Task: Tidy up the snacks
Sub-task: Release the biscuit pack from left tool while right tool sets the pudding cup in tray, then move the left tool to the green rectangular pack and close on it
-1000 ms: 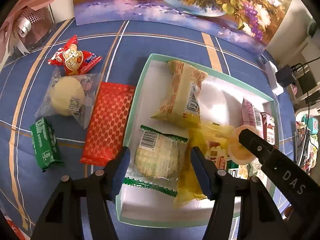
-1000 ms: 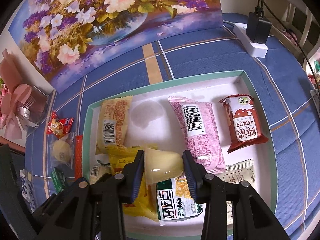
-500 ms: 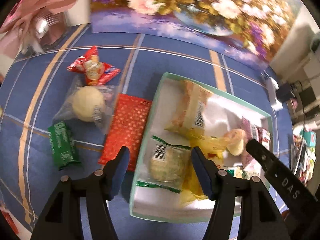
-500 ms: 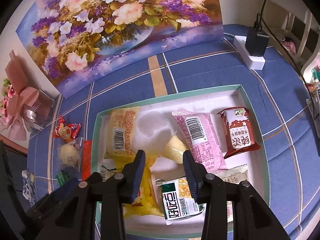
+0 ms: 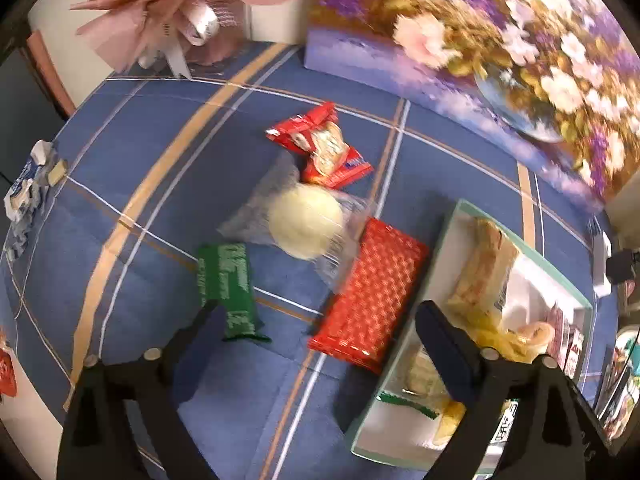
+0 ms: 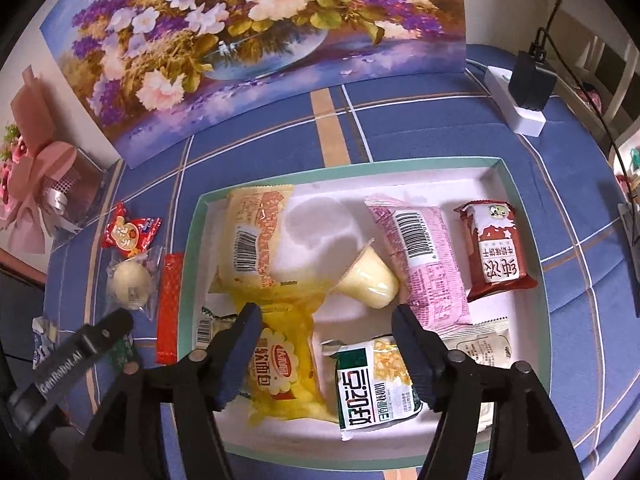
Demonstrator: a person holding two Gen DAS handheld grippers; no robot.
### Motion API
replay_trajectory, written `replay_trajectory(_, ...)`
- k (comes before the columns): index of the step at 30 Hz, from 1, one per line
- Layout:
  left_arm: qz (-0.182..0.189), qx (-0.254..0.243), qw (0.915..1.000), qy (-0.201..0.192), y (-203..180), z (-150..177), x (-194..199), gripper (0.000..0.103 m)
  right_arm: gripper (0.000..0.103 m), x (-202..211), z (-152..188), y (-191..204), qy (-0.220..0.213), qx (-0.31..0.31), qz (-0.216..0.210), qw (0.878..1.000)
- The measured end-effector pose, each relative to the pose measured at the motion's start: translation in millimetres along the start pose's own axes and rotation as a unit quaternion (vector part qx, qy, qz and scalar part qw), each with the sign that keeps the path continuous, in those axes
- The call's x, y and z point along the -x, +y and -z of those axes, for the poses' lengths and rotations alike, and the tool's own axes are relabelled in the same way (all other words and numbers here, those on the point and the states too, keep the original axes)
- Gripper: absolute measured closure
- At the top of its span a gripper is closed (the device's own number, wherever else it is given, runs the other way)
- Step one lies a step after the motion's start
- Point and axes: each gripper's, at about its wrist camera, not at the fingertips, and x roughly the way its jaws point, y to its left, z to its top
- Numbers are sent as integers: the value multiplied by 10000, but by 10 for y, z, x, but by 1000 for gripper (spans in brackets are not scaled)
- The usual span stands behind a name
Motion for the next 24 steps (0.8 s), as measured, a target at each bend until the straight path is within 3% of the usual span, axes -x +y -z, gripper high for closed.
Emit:
replay_trajectory(1,11,44,10000,-31,35,-11,24,7,22,1,3,9,-6,9,1,10000)
replay_trajectory(7,-114,80,9997,-200,137,-64,127,7,17,7,22,40,-31,28,-44,10000)
replay_trajectory(9,-171,68,9994,-278,179,-77,156,7,0,13,34,44,-57,30,-50,10000)
replay_trajectory(24,-248,312,9959,-807,565,-172,331,6,0,175,145,325,-412,451,-117,9981)
